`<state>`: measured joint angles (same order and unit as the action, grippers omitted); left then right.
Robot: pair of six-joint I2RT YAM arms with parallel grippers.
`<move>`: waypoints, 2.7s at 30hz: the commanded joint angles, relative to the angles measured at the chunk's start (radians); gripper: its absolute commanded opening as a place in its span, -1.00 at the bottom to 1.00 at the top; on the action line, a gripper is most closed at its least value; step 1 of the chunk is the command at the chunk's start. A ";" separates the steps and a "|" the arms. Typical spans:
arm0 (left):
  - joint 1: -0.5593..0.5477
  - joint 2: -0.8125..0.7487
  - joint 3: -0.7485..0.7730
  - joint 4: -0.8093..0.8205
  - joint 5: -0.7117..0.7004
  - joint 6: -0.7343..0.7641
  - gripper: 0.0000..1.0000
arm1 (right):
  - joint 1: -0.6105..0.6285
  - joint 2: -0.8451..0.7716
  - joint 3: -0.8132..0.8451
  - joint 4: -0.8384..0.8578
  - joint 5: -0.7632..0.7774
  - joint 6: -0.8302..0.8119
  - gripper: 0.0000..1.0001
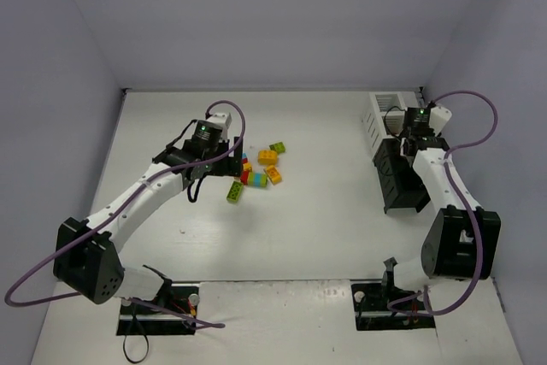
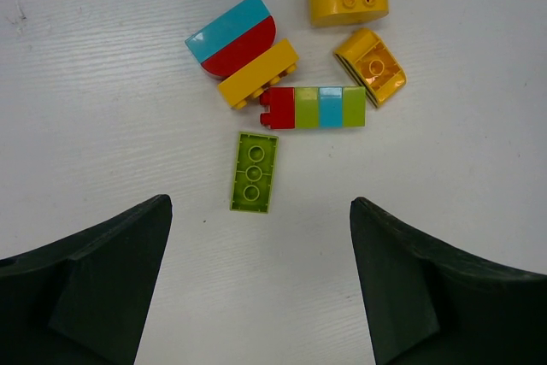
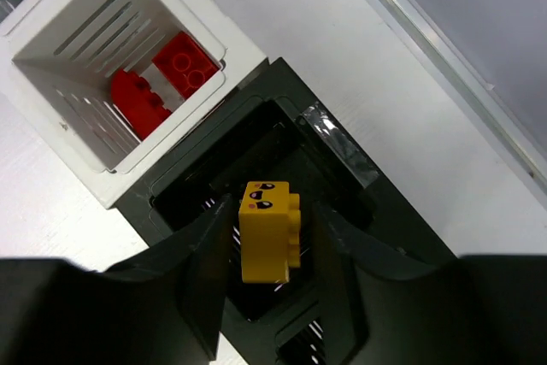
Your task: Sort the legos into containers by color
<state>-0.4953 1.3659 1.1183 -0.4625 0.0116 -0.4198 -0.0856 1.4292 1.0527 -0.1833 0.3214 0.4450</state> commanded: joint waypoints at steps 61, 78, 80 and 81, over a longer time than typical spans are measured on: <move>0.026 -0.119 -0.025 -0.008 -0.047 0.012 0.56 | 0.678 0.334 0.213 0.228 -0.318 -0.379 -1.00; 0.027 -0.083 0.005 0.022 -0.012 0.016 0.56 | 0.109 -0.058 -0.006 0.104 0.106 -0.068 -1.00; 0.029 -0.083 0.005 0.022 -0.012 0.016 0.56 | 0.095 -0.058 -0.016 0.100 0.120 -0.052 -1.00; 0.029 -0.085 0.003 0.022 -0.012 0.016 0.56 | 0.090 -0.049 -0.017 0.093 0.126 -0.042 -1.00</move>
<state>-0.4755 1.2907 1.0660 -0.4881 -0.0036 -0.4053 0.0109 1.3949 1.0317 -0.0902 0.3820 0.3309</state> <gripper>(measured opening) 0.781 0.338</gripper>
